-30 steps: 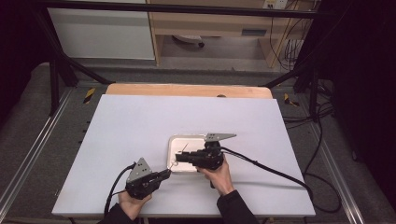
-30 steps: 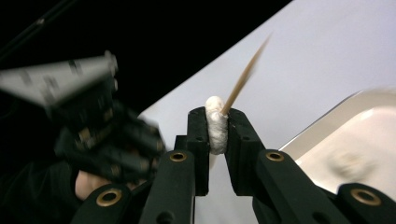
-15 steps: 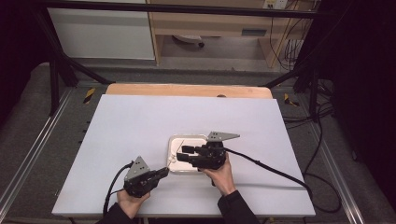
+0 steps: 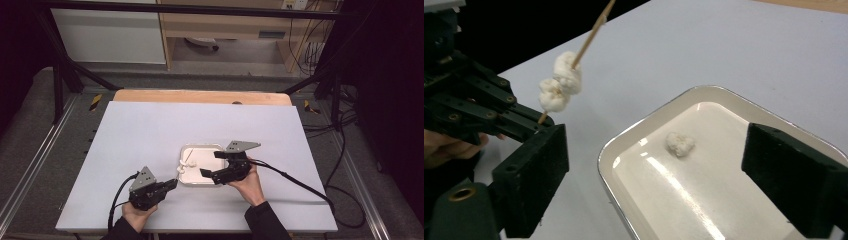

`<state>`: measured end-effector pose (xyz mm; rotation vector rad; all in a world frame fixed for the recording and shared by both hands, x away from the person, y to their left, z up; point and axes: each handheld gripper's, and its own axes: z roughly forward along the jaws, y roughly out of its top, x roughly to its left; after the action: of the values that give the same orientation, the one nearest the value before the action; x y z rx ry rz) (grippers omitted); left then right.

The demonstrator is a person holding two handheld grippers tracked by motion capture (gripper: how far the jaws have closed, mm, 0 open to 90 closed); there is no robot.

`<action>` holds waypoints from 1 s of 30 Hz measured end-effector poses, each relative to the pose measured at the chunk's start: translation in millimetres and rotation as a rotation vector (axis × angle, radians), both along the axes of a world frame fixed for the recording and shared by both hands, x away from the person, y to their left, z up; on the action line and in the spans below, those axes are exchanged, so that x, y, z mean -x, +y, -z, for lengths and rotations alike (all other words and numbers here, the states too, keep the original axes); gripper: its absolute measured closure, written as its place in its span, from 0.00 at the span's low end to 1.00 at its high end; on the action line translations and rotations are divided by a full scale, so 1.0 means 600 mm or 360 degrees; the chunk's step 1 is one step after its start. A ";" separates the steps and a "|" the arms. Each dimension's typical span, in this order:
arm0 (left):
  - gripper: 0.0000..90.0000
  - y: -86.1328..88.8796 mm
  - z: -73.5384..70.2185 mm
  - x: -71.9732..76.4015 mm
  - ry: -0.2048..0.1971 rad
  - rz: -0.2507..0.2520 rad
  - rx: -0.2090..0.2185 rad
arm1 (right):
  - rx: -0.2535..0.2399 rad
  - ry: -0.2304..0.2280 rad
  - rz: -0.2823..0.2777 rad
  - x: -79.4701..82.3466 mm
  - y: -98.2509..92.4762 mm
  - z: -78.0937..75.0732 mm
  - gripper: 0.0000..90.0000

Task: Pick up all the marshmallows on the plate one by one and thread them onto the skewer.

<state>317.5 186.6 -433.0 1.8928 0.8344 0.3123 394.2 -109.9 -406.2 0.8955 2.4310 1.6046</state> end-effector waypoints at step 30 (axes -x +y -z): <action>0.97 0.036 -0.005 -0.004 0.0053 -0.0036 -0.0054 | 0.0238 0.0041 0.0075 -0.045 0.041 0.018 0.05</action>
<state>320.2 208.1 -430.1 1.9260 0.8781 0.3113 421.3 -85.2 -416.7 0.9461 2.4880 1.3829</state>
